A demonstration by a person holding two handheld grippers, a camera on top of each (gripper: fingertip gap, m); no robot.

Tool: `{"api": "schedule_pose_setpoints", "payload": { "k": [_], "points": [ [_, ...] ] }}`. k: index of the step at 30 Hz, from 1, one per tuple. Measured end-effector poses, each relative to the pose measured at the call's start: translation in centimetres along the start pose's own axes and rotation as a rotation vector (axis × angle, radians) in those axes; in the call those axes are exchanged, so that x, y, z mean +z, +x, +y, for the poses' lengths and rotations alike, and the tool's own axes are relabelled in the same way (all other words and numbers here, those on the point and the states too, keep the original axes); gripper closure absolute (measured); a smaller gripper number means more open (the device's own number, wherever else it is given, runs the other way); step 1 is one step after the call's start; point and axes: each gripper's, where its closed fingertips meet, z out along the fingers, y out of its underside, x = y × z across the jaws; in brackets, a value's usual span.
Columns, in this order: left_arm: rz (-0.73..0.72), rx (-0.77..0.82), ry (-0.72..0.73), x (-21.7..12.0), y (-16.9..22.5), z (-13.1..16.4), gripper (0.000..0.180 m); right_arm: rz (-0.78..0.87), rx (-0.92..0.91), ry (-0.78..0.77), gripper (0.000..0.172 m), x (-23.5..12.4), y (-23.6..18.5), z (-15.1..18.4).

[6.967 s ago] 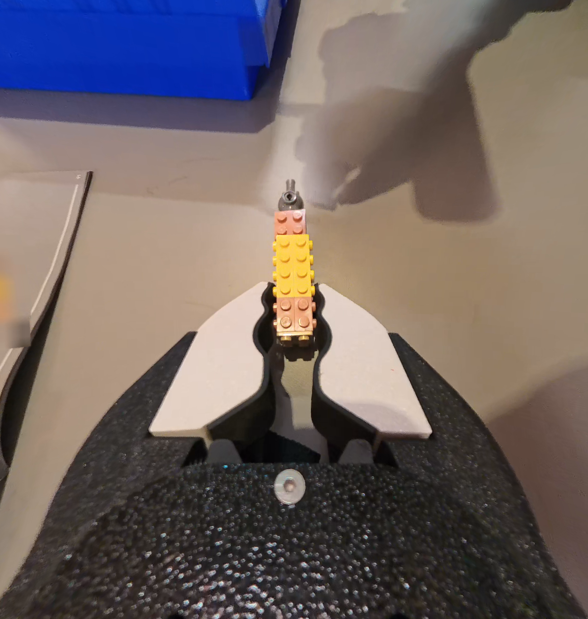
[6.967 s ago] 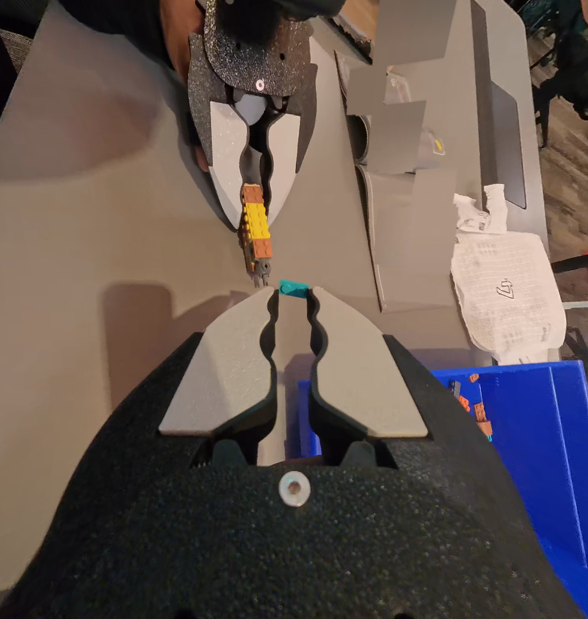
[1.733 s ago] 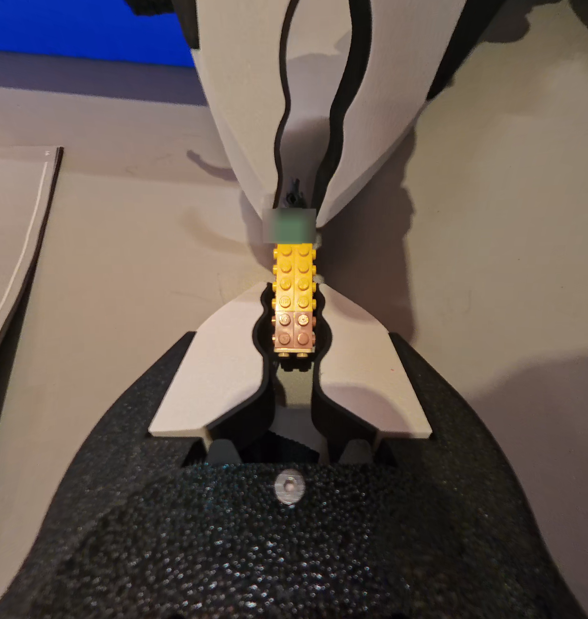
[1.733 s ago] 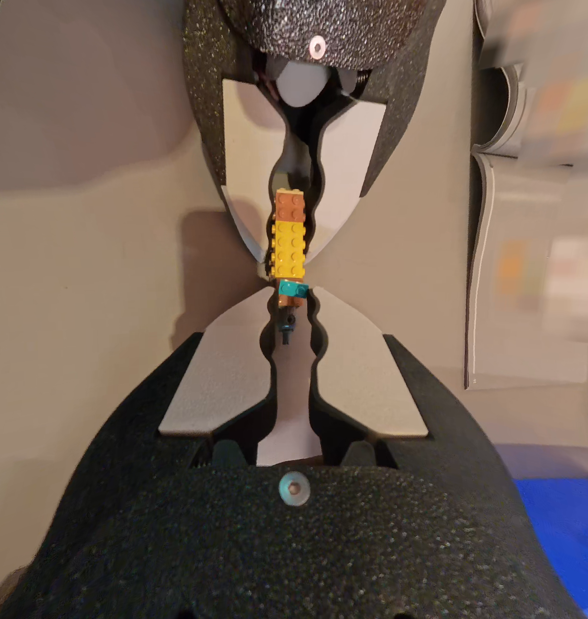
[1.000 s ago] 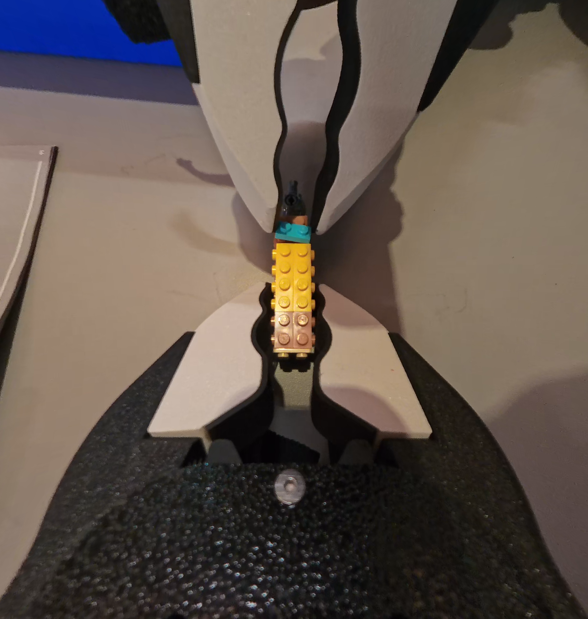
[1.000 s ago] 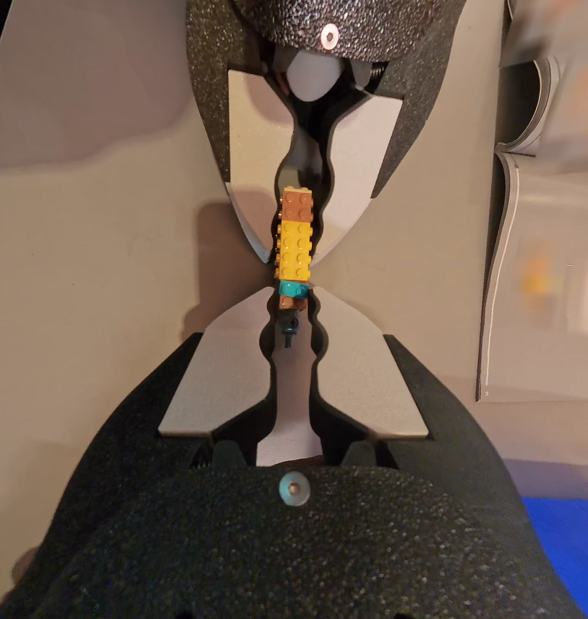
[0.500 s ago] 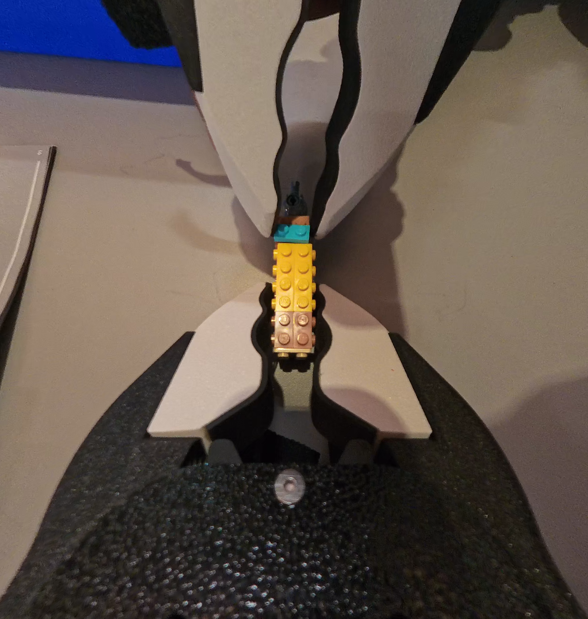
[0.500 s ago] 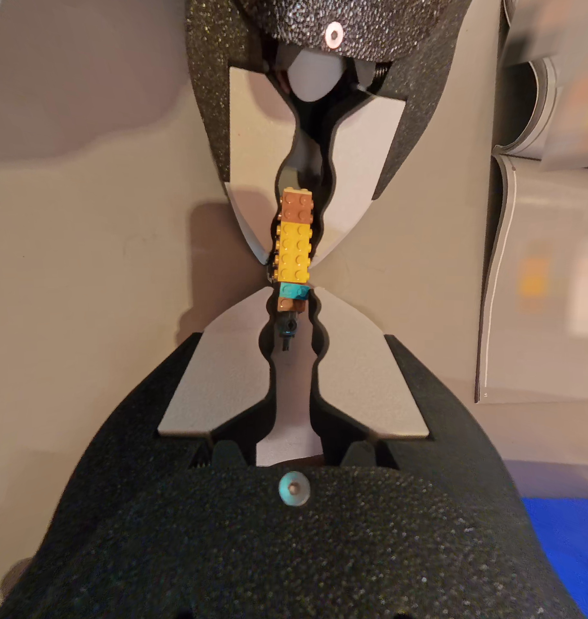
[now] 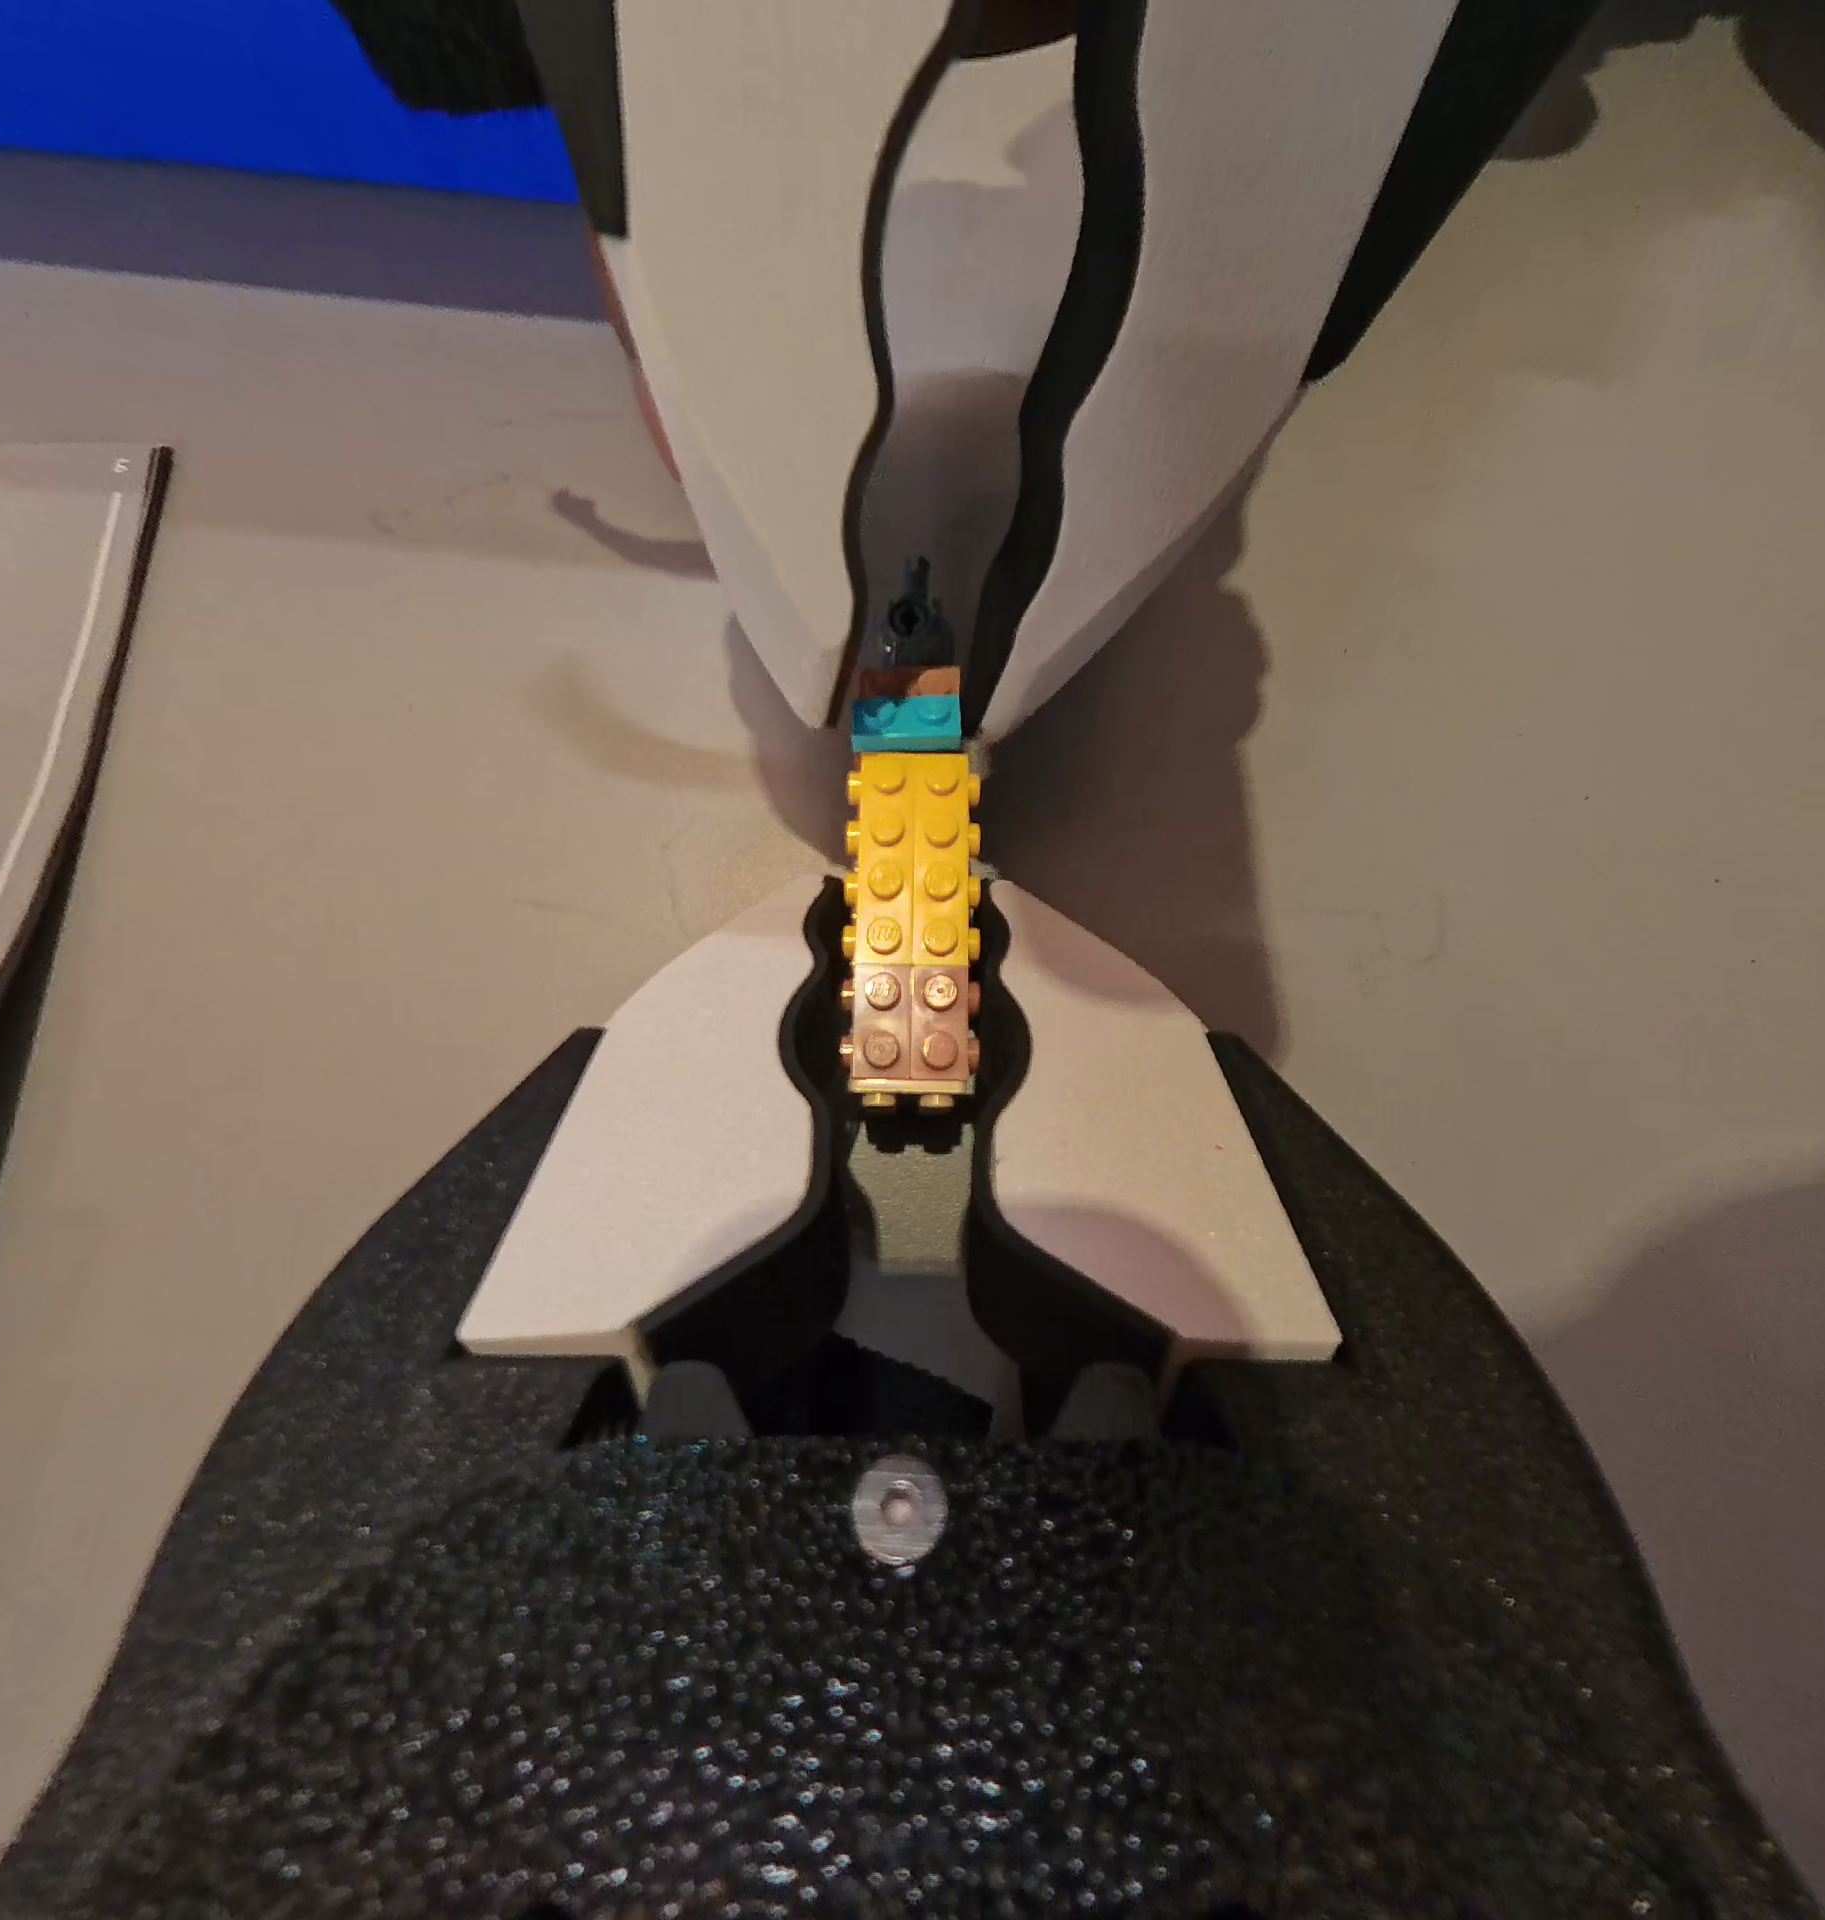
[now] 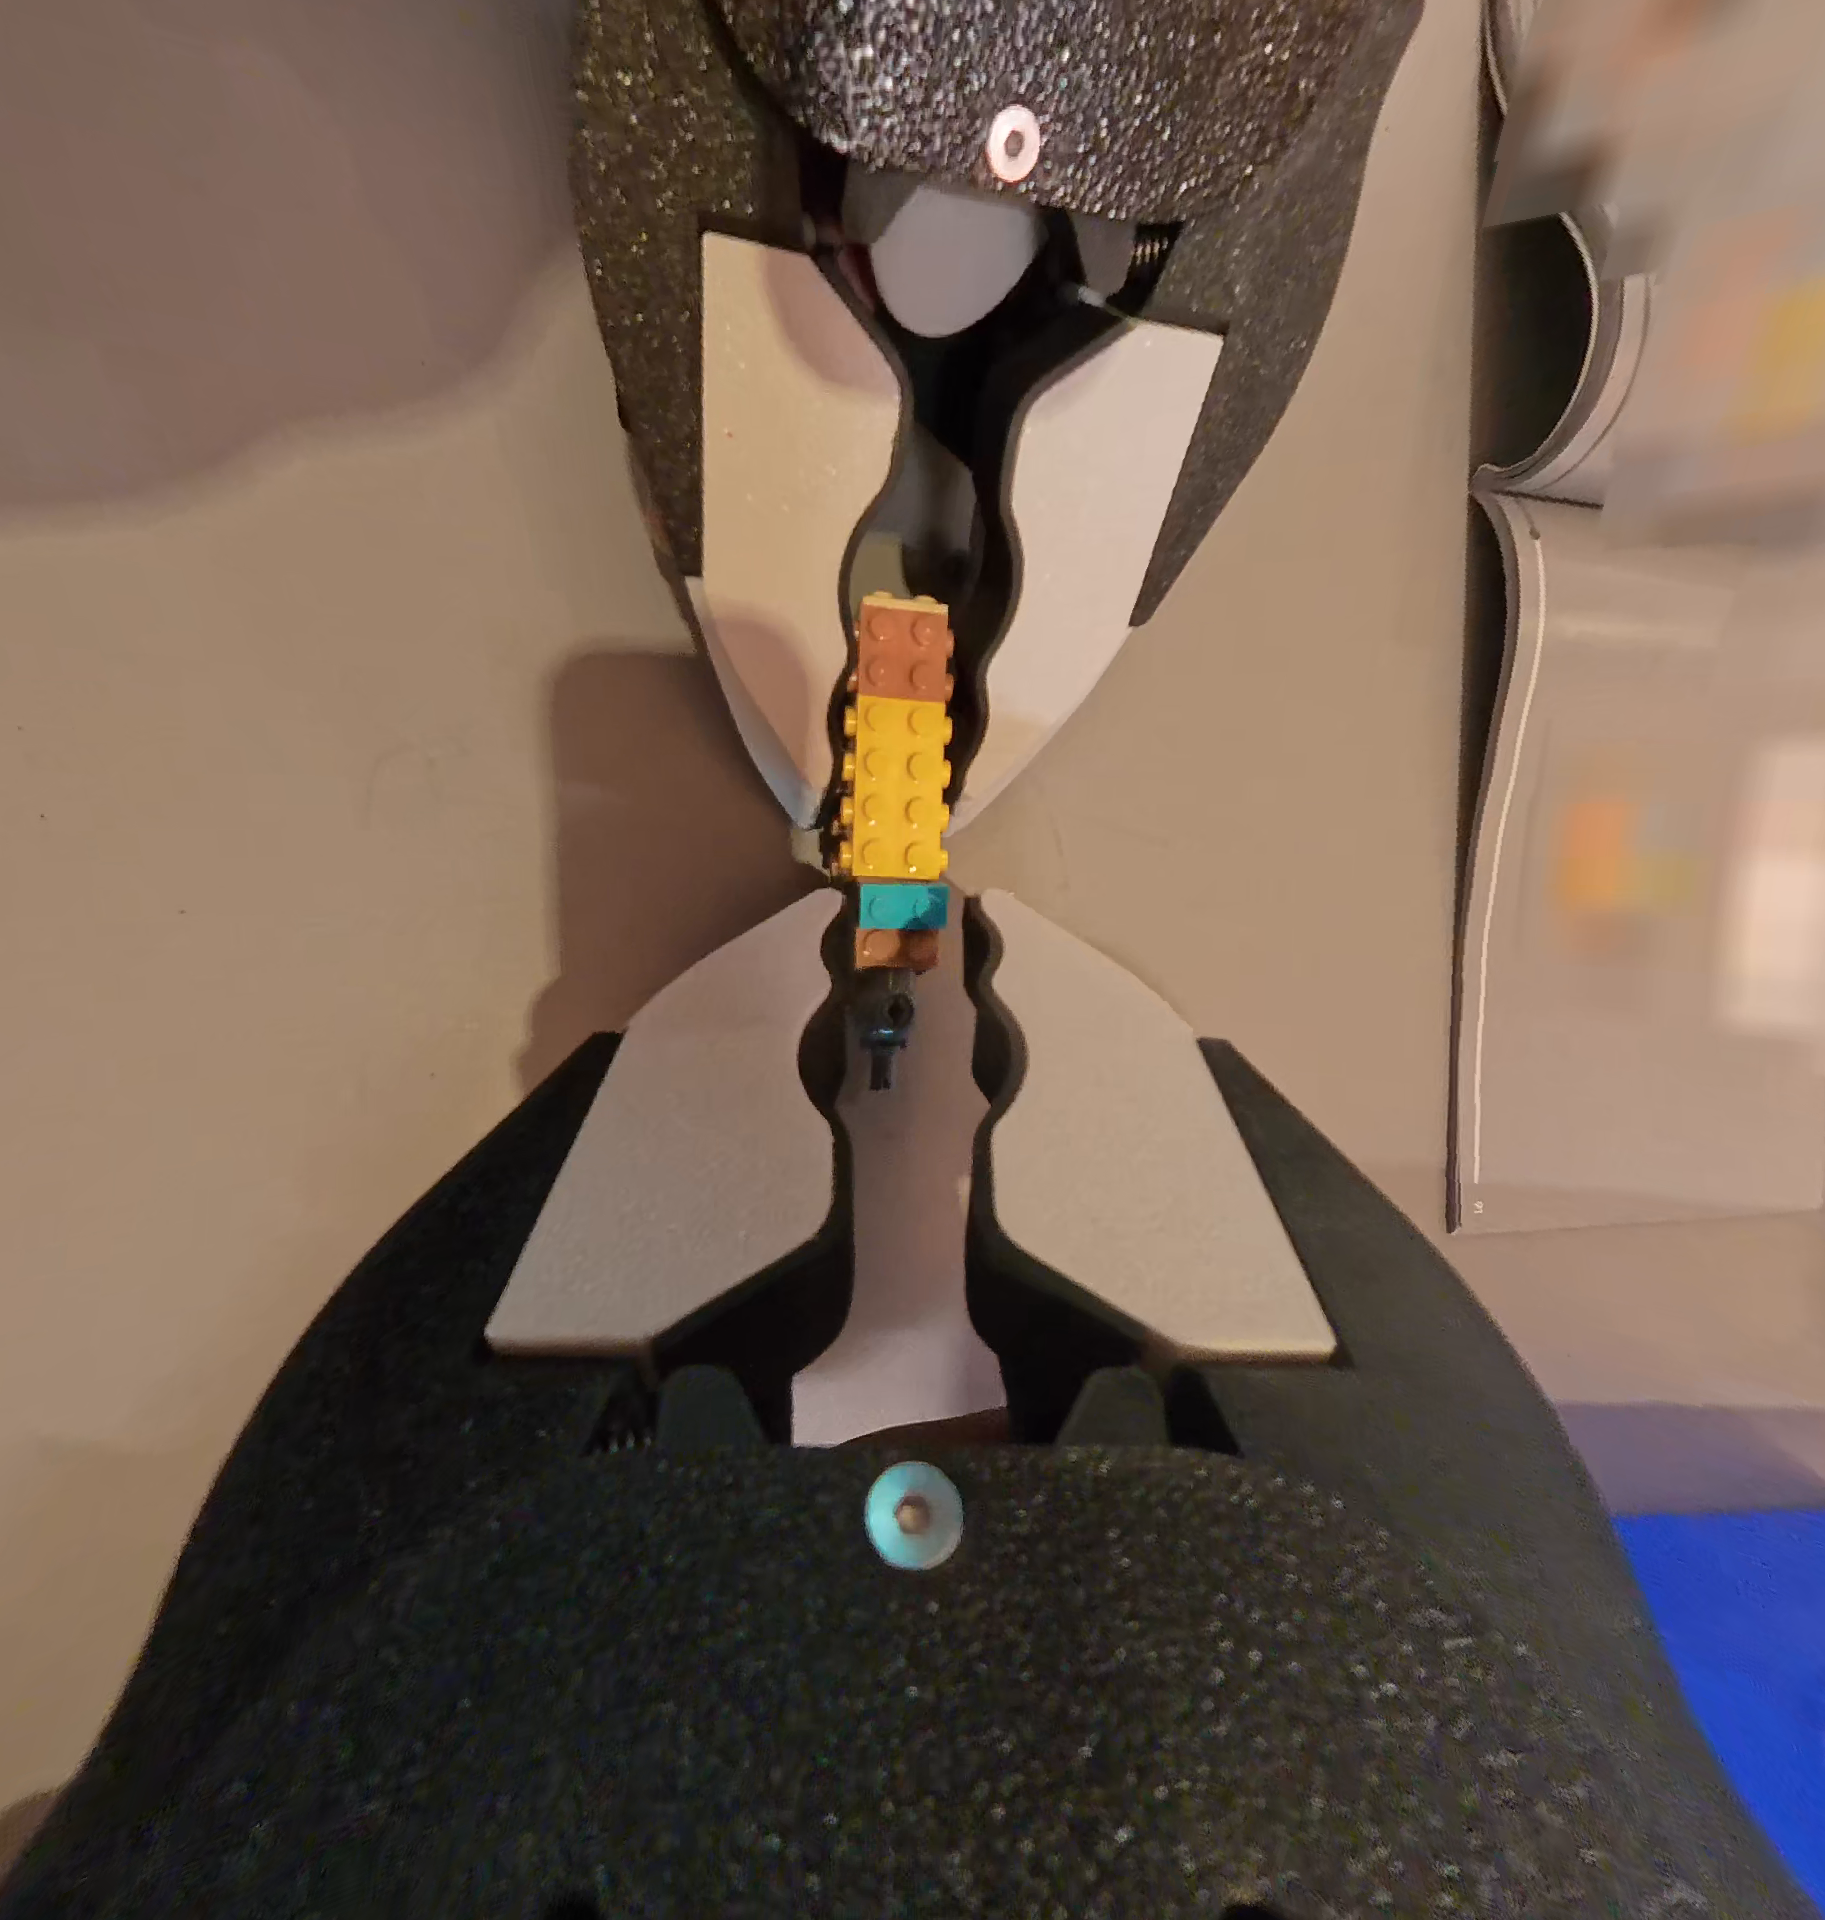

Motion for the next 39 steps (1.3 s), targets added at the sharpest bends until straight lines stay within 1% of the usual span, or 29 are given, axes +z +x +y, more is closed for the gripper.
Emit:
{"api": "schedule_pose_setpoints", "payload": {
  "k": [6, 9, 12, 14, 16, 20, 25, 28, 33, 37, 39],
  "points": [
    [0.000, -0.004, 0.002, 0.0, -0.1, 0.0, 0.156, 0.111, -0.009, 0.065, 0.148, -1.5, 0.1, -0.1],
    [0.009, 0.018, -0.005, -0.1, 0.1, 0.0, 0.147, 0.180, -0.013, 0.076, 0.146, -1.9, 0.0, 0.5],
    [-0.016, 0.056, -0.027, -0.3, -0.2, 0.2, 0.140, 0.223, 0.010, 0.104, 0.145, -2.1, -0.2, 1.0],
    [0.005, 0.043, -0.005, -0.3, 0.0, -0.3, 0.140, 0.253, 0.024, 0.128, 0.145, -2.4, -0.2, 1.2],
    [0.018, 0.035, 0.003, 0.0, 0.1, -0.7, 0.144, 0.282, 0.033, 0.158, 0.145, -2.7, -0.2, 1.3],
    [0.017, 0.028, -0.021, 0.7, -0.2, -0.5, 0.157, 0.308, 0.045, 0.199, 0.146, -2.7, -0.3, 1.5],
    [0.049, 0.003, -0.005, 0.9, -0.1, -0.8, 0.159, 0.364, -0.075, 0.259, 0.145, -2.7, -0.4, 1.2],
    [0.078, -0.014, 0.005, 0.7, 0.1, -0.9, 0.159, 0.383, -0.156, 0.279, 0.142, -2.7, -0.6, 1.3],
    [0.114, -0.018, 0.037, 0.4, 0.3, -1.2, 0.159, 0.434, -0.307, 0.248, 0.130, -2.2, -0.5, 1.4],
    [0.128, 0.028, 0.046, 0.3, 0.9, -1.4, 0.159, 0.456, -0.441, 0.215, 0.120, -1.8, -1.0, 1.2],
    [0.142, 0.044, 0.050, 0.3, 1.3, -1.6, 0.159, 0.470, -0.504, 0.193, 0.119, -1.5, -1.3, 1.2]
  ]
}}
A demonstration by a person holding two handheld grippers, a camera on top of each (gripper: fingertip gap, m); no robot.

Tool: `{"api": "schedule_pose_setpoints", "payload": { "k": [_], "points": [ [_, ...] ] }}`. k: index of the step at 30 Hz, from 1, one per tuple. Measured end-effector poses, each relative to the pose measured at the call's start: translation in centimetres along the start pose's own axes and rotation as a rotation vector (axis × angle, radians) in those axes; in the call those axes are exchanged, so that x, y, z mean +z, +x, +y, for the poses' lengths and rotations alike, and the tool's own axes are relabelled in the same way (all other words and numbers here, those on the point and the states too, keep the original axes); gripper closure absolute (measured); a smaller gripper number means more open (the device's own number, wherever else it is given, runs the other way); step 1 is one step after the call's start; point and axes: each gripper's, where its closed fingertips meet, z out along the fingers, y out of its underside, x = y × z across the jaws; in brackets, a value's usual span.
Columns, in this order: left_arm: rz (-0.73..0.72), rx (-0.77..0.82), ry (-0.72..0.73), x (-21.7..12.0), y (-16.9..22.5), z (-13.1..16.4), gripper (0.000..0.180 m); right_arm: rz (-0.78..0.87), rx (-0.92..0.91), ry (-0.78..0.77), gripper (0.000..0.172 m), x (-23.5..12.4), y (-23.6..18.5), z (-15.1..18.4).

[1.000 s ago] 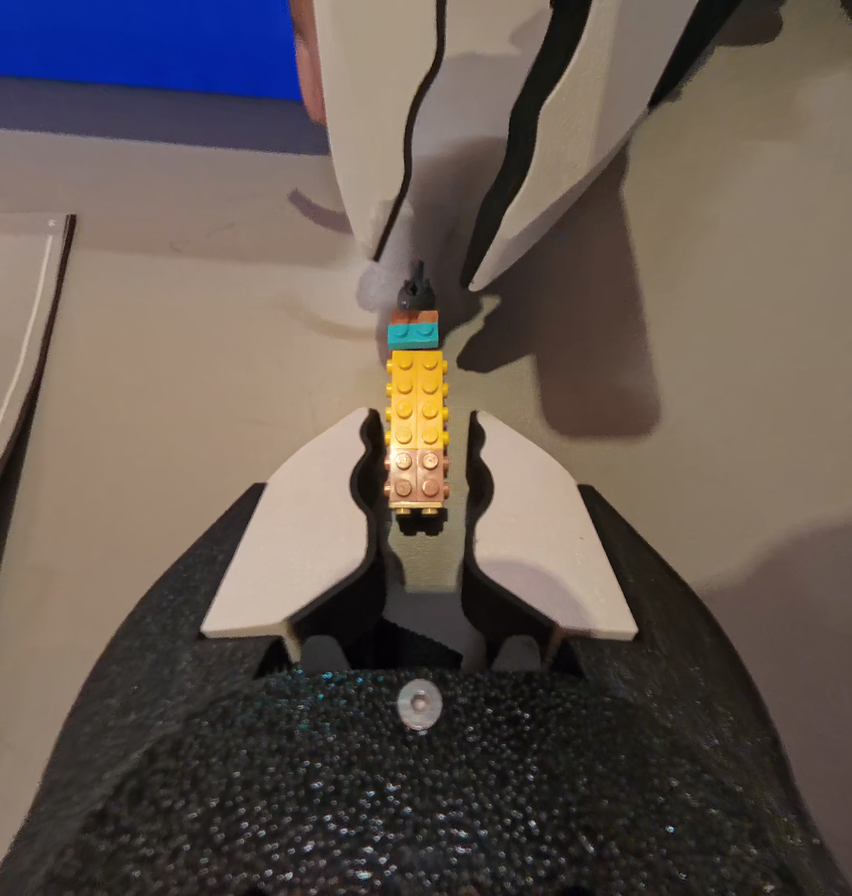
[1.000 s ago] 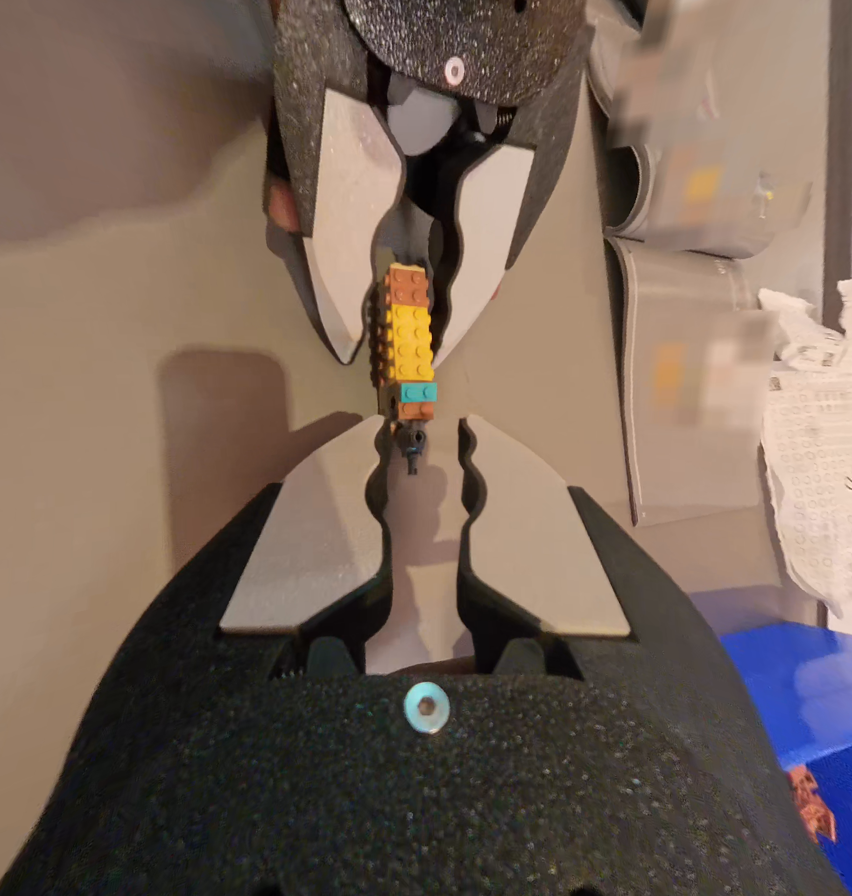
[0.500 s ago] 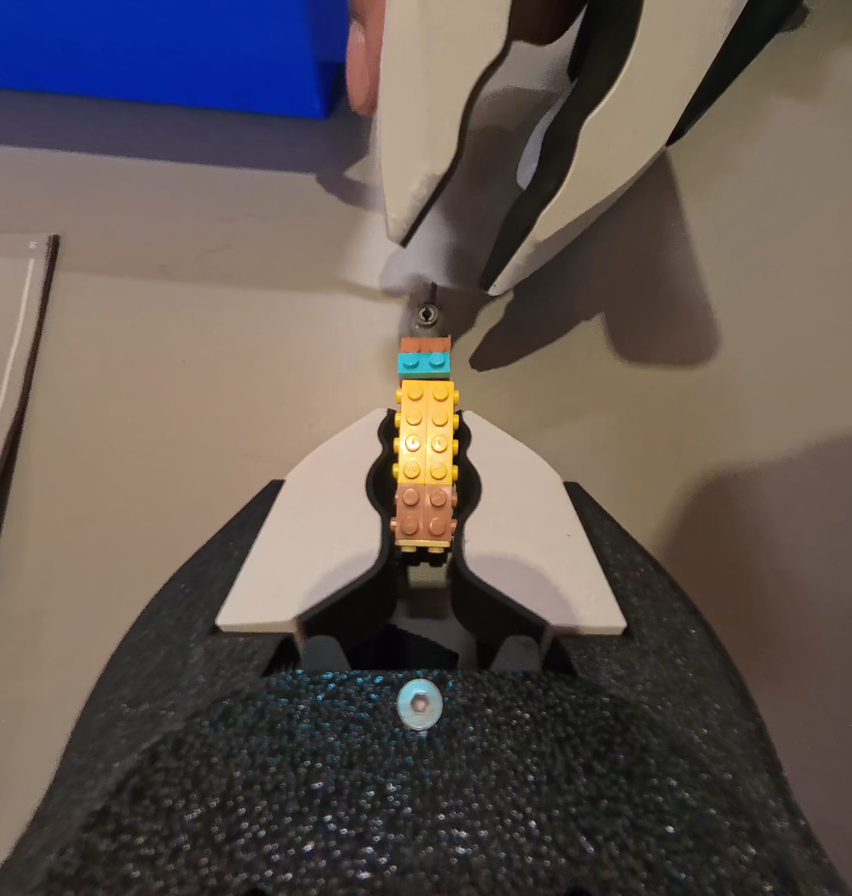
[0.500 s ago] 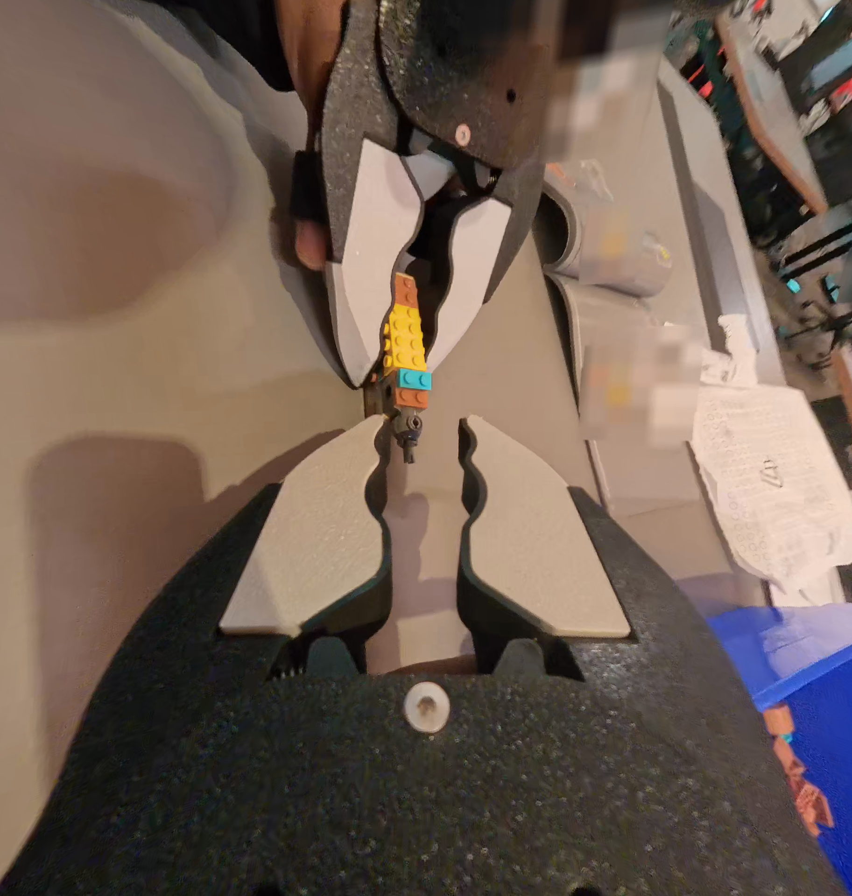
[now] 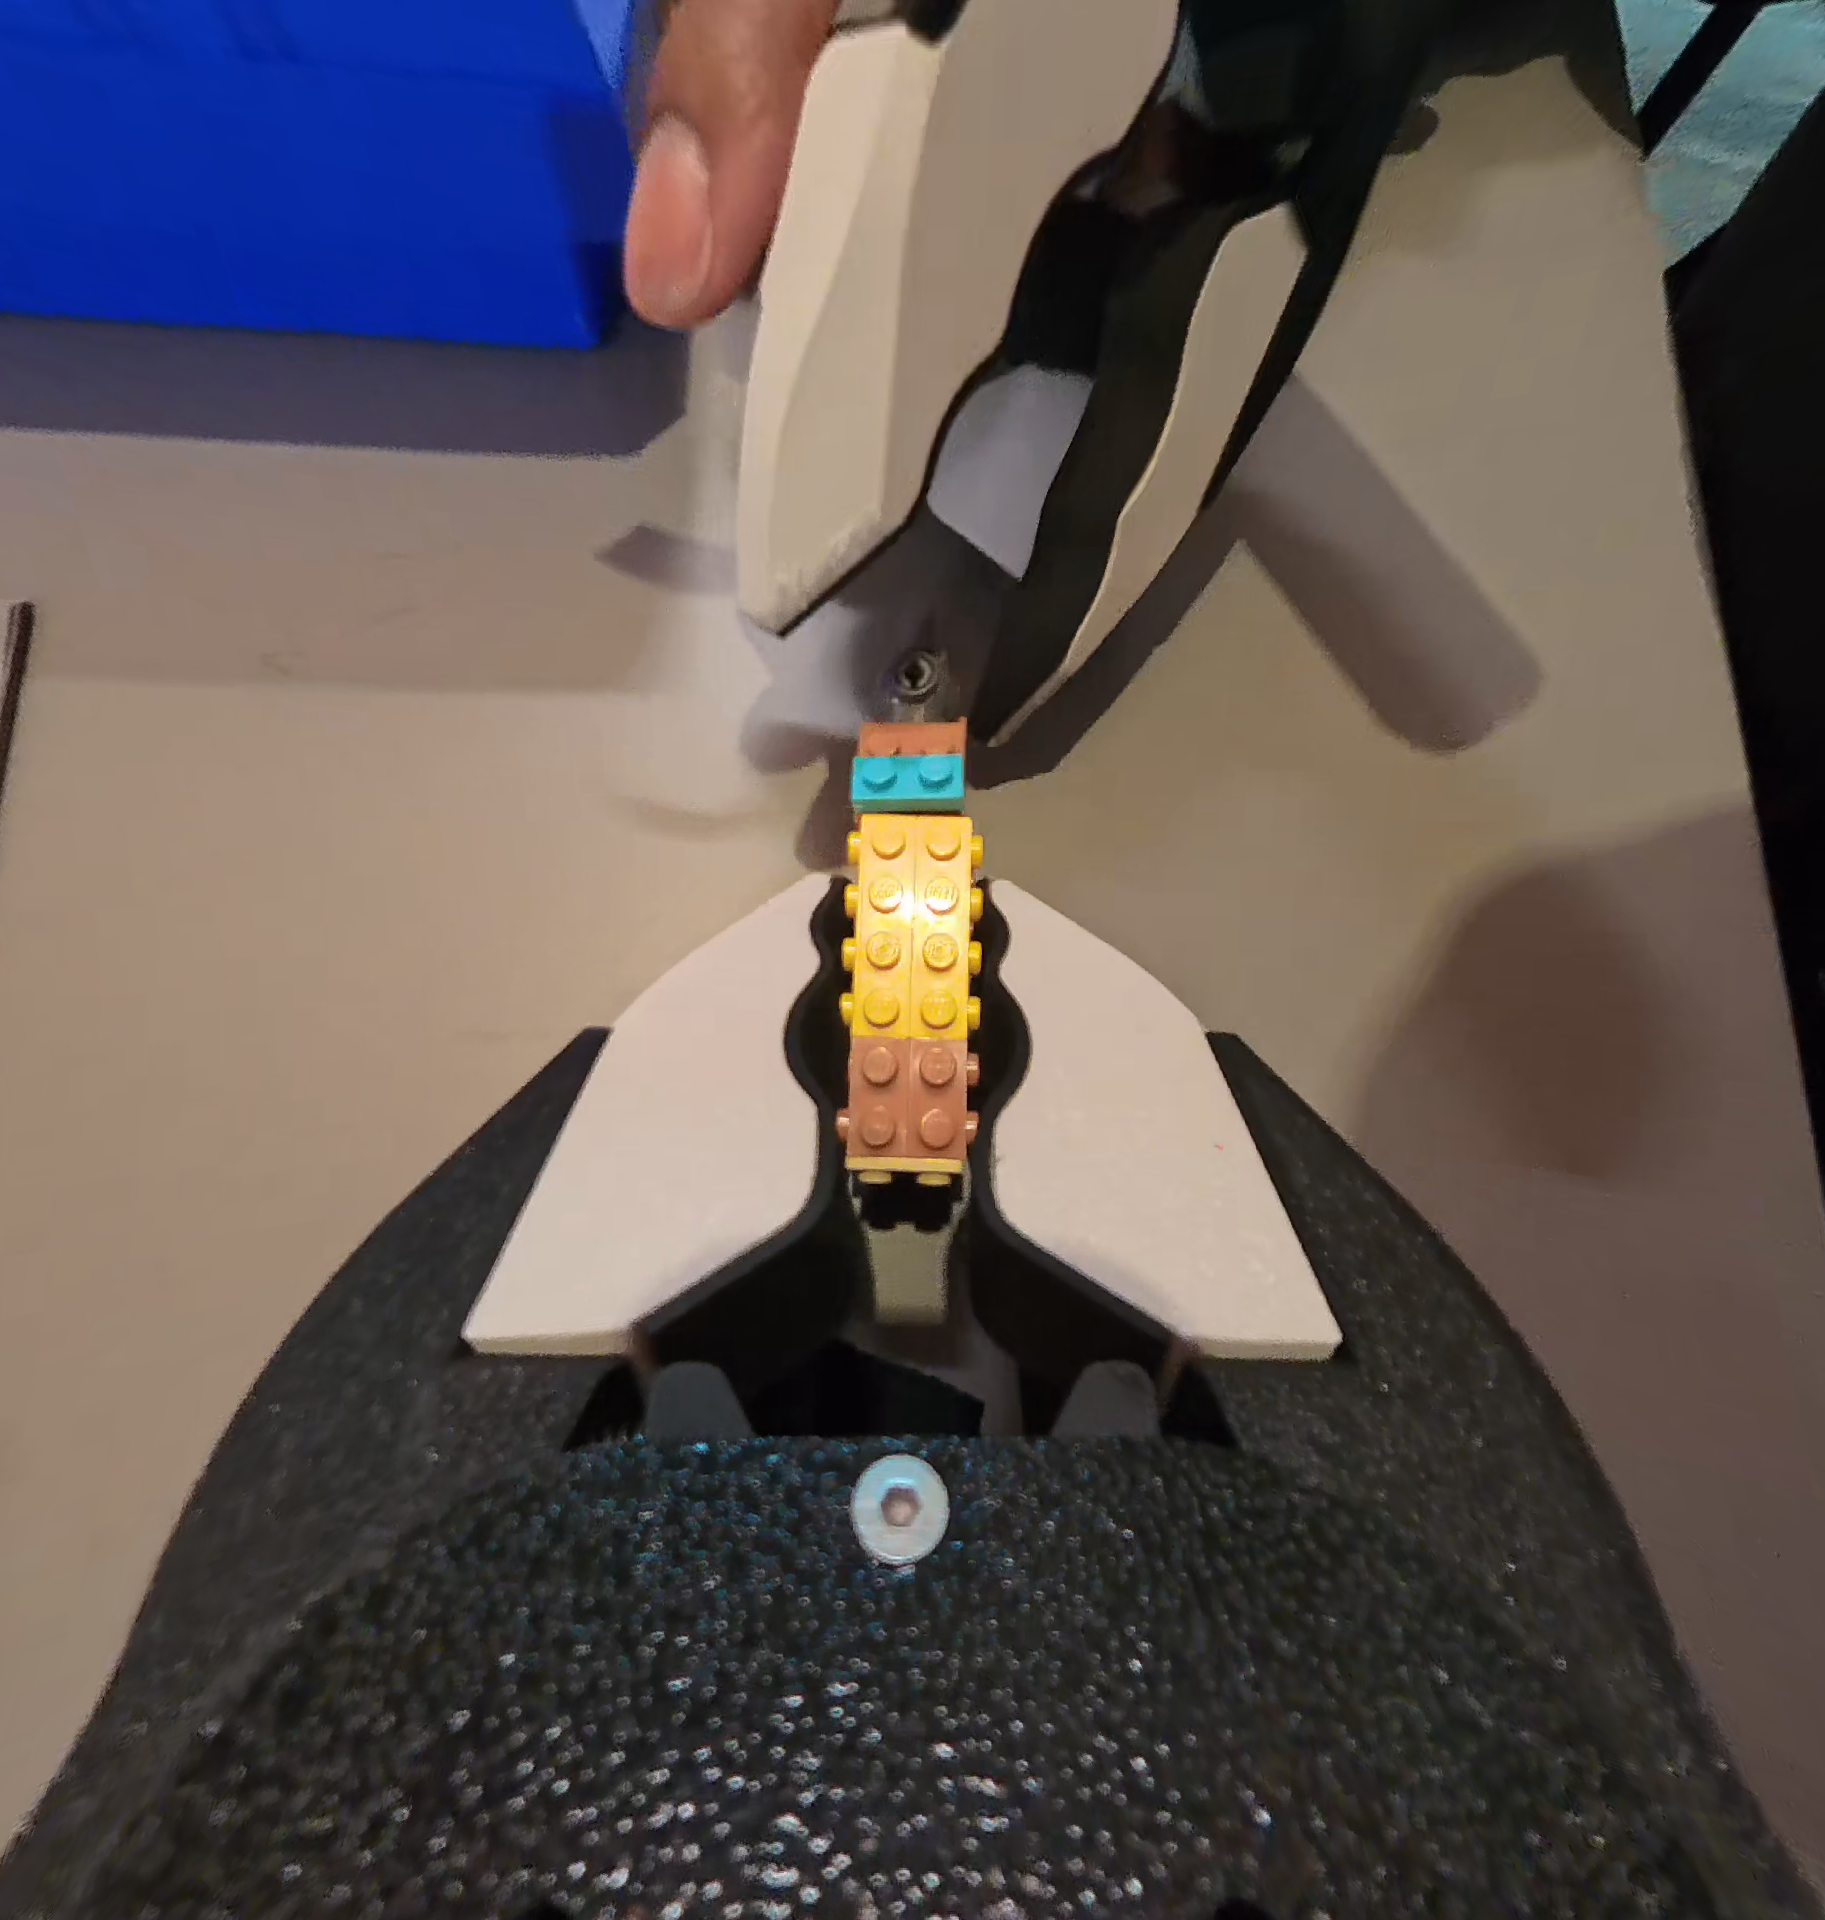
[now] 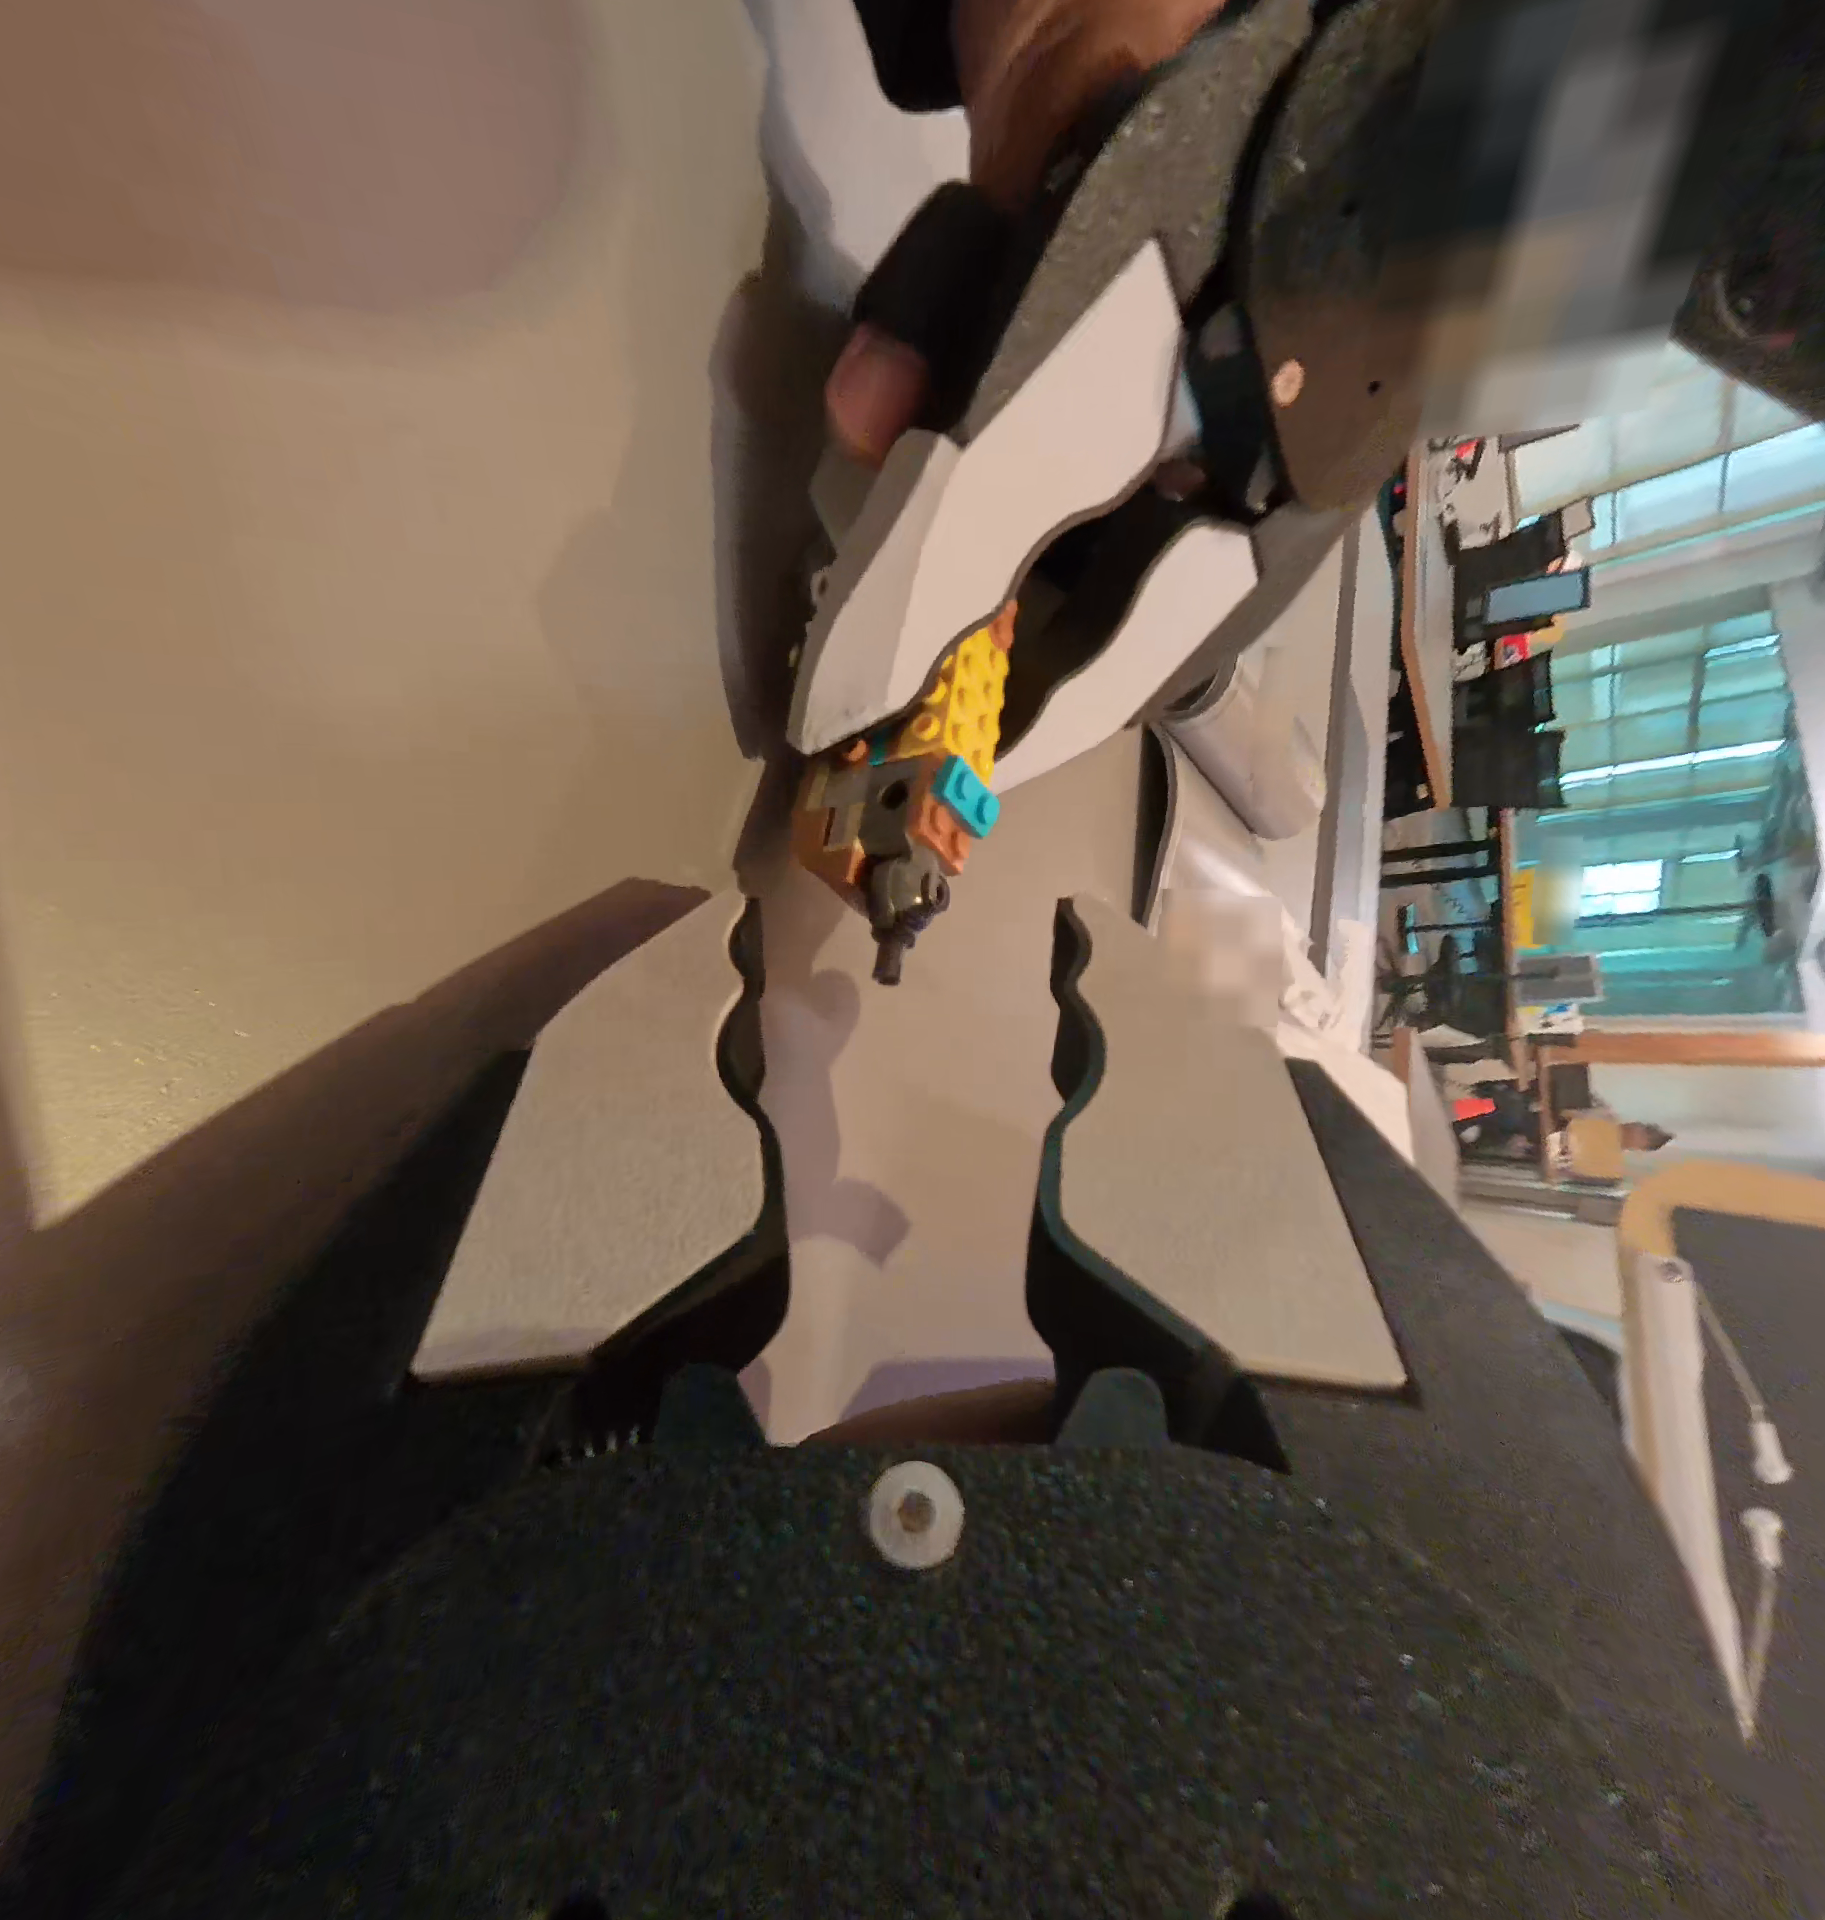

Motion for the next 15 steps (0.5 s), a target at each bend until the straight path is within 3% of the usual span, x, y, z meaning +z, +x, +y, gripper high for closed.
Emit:
{"api": "schedule_pose_setpoints", "payload": {
  "k": [5, 15],
  "points": [
    [0.076, 0.000, 0.033, -0.1, 1.2, -0.7, 0.159, 0.061, -0.104, 0.050, 0.119, -0.1, 0.2, -1.5],
    [0.212, -0.063, 0.116, -0.9, 2.8, -1.6, 0.159, 0.076, -0.137, 0.143, 0.123, -0.1, 0.0, -3.2]
  ]
}}
